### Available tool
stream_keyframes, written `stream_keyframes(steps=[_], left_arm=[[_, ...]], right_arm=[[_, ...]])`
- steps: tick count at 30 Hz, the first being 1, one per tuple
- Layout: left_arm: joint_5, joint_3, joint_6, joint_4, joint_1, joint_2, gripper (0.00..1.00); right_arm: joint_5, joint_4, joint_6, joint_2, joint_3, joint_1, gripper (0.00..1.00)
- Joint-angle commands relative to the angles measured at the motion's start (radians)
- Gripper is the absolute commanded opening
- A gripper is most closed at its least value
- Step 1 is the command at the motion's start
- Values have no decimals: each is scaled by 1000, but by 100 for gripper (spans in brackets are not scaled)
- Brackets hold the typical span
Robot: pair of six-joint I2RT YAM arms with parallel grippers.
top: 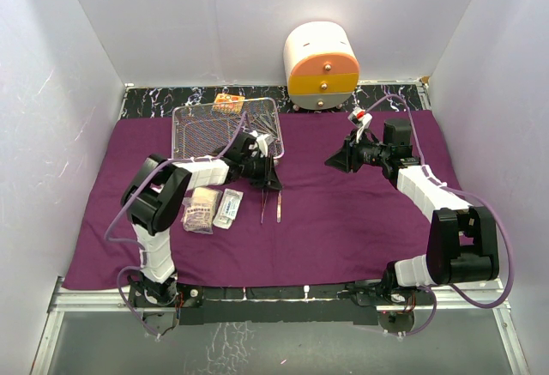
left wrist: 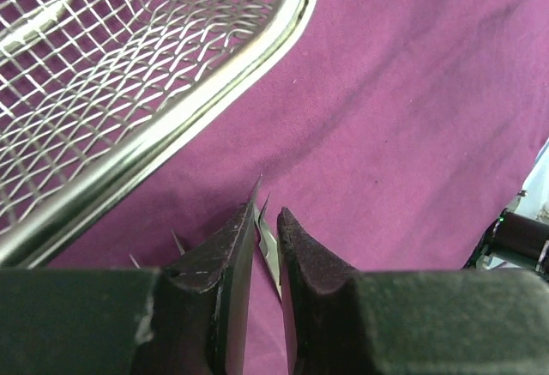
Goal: Open and lay out the surgical kit
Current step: Place the medical item in the surgical kit, then pick up the medical item from the container.
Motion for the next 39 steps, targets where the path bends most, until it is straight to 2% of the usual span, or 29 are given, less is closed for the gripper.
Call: stream_keyframes(steps=[1, 10, 21, 39], left_arm=[[-28, -15, 55, -32, 8, -109, 18], [-114, 2, 164, -97, -21, -153, 19], [-279, 118, 370, -244, -134, -133, 19], [-276, 165, 433, -298, -191, -46, 18]], right_arm=[[-7, 36, -13, -14, 10, -3, 22], [-6, 36, -12, -14, 10, -3, 23], [-5, 34, -13, -14, 10, -3, 23], [-6, 30, -17, -8, 13, -3, 22]])
